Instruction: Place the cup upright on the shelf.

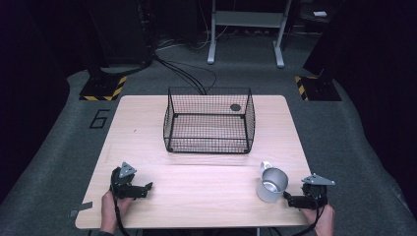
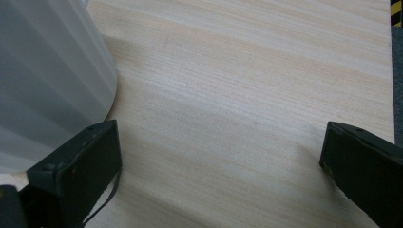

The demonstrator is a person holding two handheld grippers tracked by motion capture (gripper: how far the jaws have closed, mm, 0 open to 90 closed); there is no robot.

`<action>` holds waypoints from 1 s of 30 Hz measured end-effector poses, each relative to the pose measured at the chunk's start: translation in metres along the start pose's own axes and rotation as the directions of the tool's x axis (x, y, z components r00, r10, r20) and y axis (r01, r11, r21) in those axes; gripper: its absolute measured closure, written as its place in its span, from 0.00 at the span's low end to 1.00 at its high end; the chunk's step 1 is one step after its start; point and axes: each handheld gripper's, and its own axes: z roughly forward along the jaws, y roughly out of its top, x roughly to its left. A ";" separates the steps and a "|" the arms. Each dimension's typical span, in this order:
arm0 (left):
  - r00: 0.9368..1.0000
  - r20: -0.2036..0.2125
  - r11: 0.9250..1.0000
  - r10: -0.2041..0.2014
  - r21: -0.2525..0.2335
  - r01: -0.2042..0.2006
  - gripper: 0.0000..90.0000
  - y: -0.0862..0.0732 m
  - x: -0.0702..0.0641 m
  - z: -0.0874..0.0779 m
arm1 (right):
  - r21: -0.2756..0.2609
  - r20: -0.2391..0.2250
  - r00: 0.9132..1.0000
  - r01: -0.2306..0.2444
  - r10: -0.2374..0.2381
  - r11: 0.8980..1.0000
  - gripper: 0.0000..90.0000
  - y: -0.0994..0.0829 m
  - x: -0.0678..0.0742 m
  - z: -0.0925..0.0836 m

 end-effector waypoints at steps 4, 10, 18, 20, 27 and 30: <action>1.000 0.003 1.000 0.002 0.005 -0.002 0.02 0.000 0.000 0.000 | 0.005 0.003 1.000 -0.001 0.001 1.000 0.00 0.000 -0.001 0.000; 1.000 0.005 1.000 0.005 0.005 -0.005 0.02 0.000 0.001 0.000 | 0.020 0.003 1.000 -0.004 0.004 1.000 0.00 0.001 -0.001 -0.001; 1.000 0.001 1.000 0.004 0.001 -0.004 0.02 0.000 0.000 0.000 | 0.011 -0.013 0.999 -0.036 0.036 0.999 0.00 -0.003 -0.005 -0.011; 1.000 0.001 1.000 0.004 0.001 -0.004 0.02 0.000 0.000 0.000 | -0.006 -0.020 0.999 -0.040 0.040 0.999 0.00 -0.003 -0.005 -0.019; 1.000 0.001 1.000 0.004 0.001 -0.004 0.02 0.000 0.000 0.000 | -0.030 -0.043 0.999 -0.013 0.011 0.999 0.00 0.001 0.001 -0.041; 1.000 0.001 1.000 0.004 0.001 -0.004 0.02 0.000 0.000 0.000 | -0.044 -0.069 0.998 -0.013 0.010 0.999 0.00 0.003 0.006 -0.050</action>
